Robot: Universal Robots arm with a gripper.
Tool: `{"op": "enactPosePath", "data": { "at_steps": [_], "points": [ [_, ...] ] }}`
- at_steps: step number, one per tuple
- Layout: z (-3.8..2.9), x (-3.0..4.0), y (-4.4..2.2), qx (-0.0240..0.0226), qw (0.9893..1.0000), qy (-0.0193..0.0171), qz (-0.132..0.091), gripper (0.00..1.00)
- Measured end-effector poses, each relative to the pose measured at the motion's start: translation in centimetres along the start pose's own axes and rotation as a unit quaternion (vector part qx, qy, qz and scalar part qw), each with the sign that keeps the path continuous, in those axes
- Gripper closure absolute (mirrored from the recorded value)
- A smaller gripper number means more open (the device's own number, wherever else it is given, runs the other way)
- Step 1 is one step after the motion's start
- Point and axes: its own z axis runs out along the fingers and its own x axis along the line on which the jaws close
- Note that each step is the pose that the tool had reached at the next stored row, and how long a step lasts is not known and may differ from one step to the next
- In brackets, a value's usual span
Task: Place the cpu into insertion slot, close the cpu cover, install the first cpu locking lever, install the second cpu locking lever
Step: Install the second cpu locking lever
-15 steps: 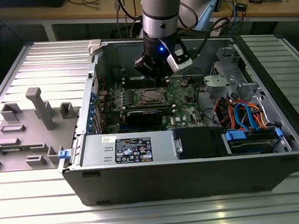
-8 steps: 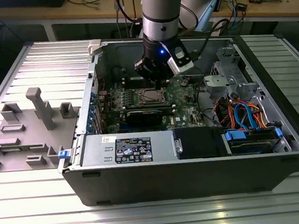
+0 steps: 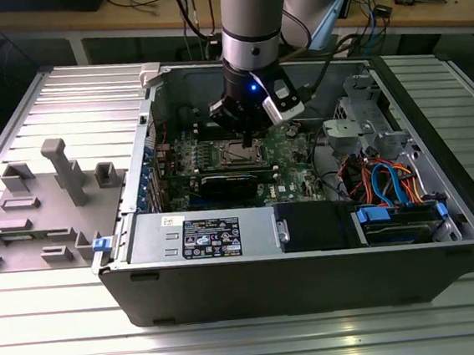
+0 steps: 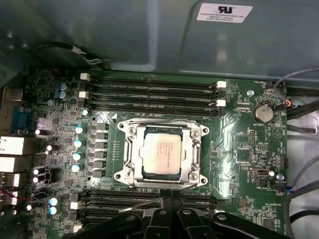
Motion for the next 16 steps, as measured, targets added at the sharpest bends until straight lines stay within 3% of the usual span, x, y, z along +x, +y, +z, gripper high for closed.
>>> {"op": "enactPosePath", "data": {
  "at_steps": [16],
  "points": [
    [0.04, 0.09, -0.1, -0.0013, 1.0, -0.0001, 0.0, 0.89]
  ]
}}
